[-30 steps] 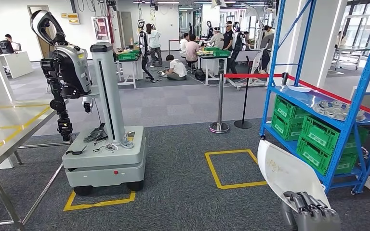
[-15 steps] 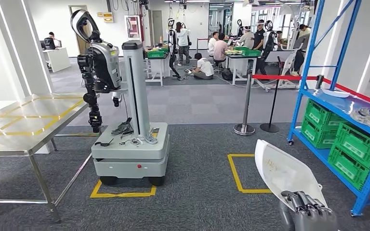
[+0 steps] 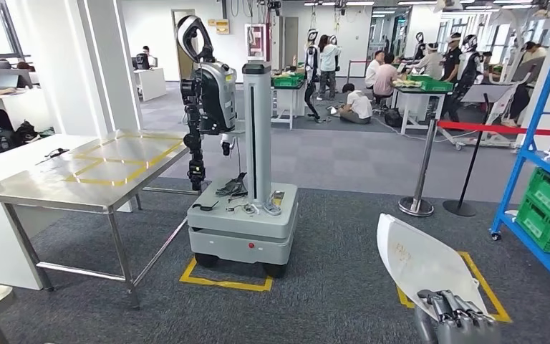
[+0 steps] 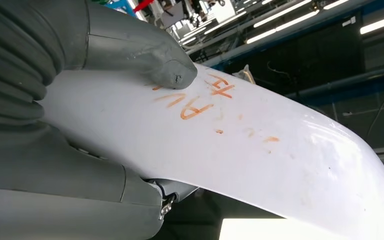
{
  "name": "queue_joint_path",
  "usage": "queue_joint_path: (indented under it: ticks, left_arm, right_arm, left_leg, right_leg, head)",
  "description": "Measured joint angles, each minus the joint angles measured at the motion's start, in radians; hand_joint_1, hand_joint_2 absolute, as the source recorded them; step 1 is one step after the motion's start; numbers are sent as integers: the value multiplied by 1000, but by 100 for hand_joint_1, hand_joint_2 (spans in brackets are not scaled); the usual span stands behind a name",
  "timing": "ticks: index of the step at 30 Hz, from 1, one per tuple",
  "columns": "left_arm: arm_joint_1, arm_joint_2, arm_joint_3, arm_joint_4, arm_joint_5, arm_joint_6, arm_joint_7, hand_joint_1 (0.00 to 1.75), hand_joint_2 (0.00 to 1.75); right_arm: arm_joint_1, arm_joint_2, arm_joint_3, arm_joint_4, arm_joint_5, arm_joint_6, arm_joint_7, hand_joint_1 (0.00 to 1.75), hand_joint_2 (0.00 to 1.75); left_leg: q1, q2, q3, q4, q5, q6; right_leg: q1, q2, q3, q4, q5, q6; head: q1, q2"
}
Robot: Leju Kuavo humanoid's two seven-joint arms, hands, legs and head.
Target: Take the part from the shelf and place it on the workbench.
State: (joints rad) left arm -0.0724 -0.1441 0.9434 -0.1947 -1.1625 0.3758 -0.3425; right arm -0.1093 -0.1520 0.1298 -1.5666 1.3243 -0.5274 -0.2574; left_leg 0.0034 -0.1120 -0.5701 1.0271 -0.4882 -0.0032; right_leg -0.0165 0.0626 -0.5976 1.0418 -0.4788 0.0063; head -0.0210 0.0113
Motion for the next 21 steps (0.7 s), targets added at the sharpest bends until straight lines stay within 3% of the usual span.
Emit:
queue_joint_path:
  ticks: [2,4,6,8,9,10,11,13,15,17,19,21]
  left_arm:
    - [2,0,0,0,-1,0,1,0,175]
    - [2,0,0,0,-2,0,1,0,175]
    - [-1,-1,0,0,-2,-1,1,0,175]
    - [-1,-1,0,0,-2,-1,1,0,175]
    - [0,-1,0,0,-2,-2,2,0,175]
    - [1,-1,0,0,-2,-2,2,0,175]
    - [2,-1,0,0,-2,-2,2,0,175]
    - [1,0,0,0,-2,-3,2,0,175]
    - [1,-1,0,1,-2,-3,2,0,175]
    - [2,-1,0,1,-2,-3,2,0,175]
    - [3,-1,0,1,-2,-3,2,0,175]
    - [1,-1,0,1,-1,-3,3,0,175]
  right_arm:
    - [-1,0,1,0,-1,0,1,175,175]
    - [-1,0,1,-2,-2,0,3,175,175]
    - [3,0,1,-3,-2,-1,5,175,175]
    - [9,0,1,-4,-3,-1,7,175,175]
    - [13,0,1,-4,-3,0,9,175,175]
    - [16,0,1,-4,-4,0,11,175,175]
    - [18,0,1,-4,-4,1,12,175,175]
    - [19,-1,1,-6,-4,1,15,175,175]
    - [19,-2,2,-8,-4,1,15,175,175]
    - [19,-3,2,-11,-4,1,15,175,175]
    - [18,-4,3,-14,-4,1,15,175,175]
    - [18,-8,4,-18,-4,0,15,175,175]
  left_leg:
    - [1,-6,-5,-2,0,-12]
    - [-1,39,-19,30,-21,-20]
    - [-1,93,-75,141,-76,-26]
    - [2,105,-142,262,-117,-31]
    - [2,106,-156,279,-109,-32]
    - [3,109,-149,256,-82,-33]
    - [3,118,-124,199,-42,-32]
    - [0,155,-62,66,19,-25]
    - [-5,172,-36,12,30,-11]
    - [-7,151,-34,11,27,4]
    - [-3,131,-25,5,25,16]
    - [1,110,-17,2,21,27]
  right_leg:
    - [0,-18,6,-7,1,-11]
    - [-3,-39,16,-16,1,-25]
    - [-2,-63,25,-19,-4,-35]
    - [-1,-87,31,-19,-12,-38]
    - [-1,-98,36,-19,-16,-37]
    - [-1,-109,41,-18,-21,-36]
    - [-1,-120,49,-18,-27,-33]
    - [2,-138,62,-17,-40,-24]
    - [8,-153,71,-16,-50,-13]
    - [9,-168,78,-20,-56,-2]
    - [5,-146,76,-2,-70,9]
    - [1,-96,25,94,-109,15]
  head:
    - [-1,0]
    - [-1,0]
    - [-2,0]
    - [-2,0]
    - [-2,0]
    - [-2,0]
    - [-2,0]
    - [-2,0]
    - [-1,0]
    - [0,0]
    - [0,0]
    - [2,0]
